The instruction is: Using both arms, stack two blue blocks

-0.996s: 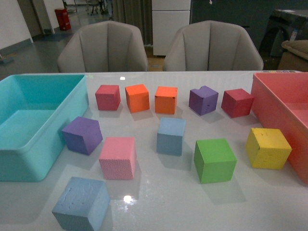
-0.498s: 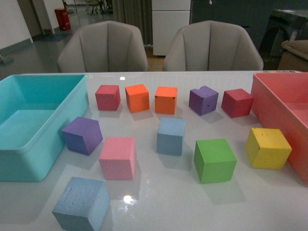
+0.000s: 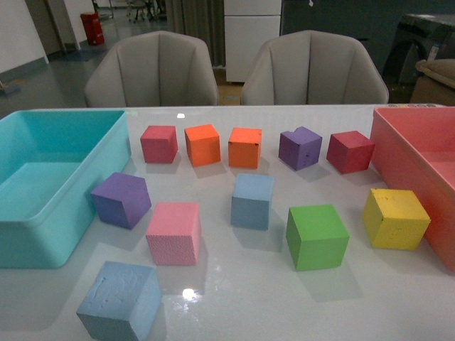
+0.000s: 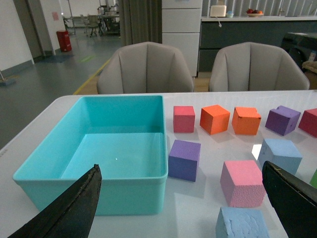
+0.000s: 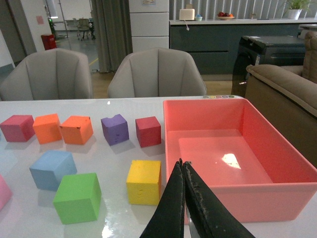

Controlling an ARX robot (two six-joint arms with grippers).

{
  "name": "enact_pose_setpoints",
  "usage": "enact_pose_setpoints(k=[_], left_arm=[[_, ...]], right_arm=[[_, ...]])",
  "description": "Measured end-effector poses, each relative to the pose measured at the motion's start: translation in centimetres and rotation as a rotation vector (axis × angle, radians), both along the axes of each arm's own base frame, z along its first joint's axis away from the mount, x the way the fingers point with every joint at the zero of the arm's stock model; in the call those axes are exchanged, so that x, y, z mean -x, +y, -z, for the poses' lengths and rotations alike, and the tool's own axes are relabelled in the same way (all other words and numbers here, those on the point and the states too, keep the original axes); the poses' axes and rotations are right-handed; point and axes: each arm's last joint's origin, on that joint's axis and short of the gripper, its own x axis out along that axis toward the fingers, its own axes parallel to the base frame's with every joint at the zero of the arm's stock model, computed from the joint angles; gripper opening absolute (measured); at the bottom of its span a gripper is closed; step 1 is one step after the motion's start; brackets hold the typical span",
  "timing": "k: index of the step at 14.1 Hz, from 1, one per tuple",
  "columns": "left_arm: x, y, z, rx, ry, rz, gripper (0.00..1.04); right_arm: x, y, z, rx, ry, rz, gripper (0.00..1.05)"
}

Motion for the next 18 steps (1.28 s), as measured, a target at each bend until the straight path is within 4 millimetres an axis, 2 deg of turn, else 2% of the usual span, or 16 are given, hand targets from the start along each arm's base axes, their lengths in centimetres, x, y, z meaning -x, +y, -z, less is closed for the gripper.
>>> enact_pose_setpoints(k=[5, 7, 8, 10, 14, 16, 18], left_arm=[[0.0, 0.0, 0.0, 0.0, 0.0, 0.0, 0.98], [0.0, 0.0, 0.0, 0.0, 0.0, 0.0, 0.98], [0.0, 0.0, 0.0, 0.0, 0.0, 0.0, 0.98], [0.0, 0.0, 0.0, 0.0, 0.0, 0.0, 0.98], [0.0, 0.0, 0.0, 0.0, 0.0, 0.0, 0.98], [0.0, 0.0, 0.0, 0.0, 0.0, 0.0, 0.98], [-0.4, -0.5, -0.1, -0.051, 0.287, 0.093, 0.98]], right_arm=[[0.9, 0.0, 0.0, 0.0, -0.002, 0.0, 0.02], [1.7, 0.0, 0.7, 0.001, 0.053, -0.002, 0.02], [2.0, 0.0, 0.2, 0.002, -0.009, -0.003, 0.02], [2.0, 0.0, 0.3, 0.002, 0.006, -0.003, 0.05], [2.0, 0.0, 0.4, 0.002, 0.008, -0.003, 0.61], [2.0, 0.0, 0.4, 0.002, 0.008, -0.003, 0.98], [2.0, 0.0, 0.4, 0.002, 0.008, -0.003, 0.98]])
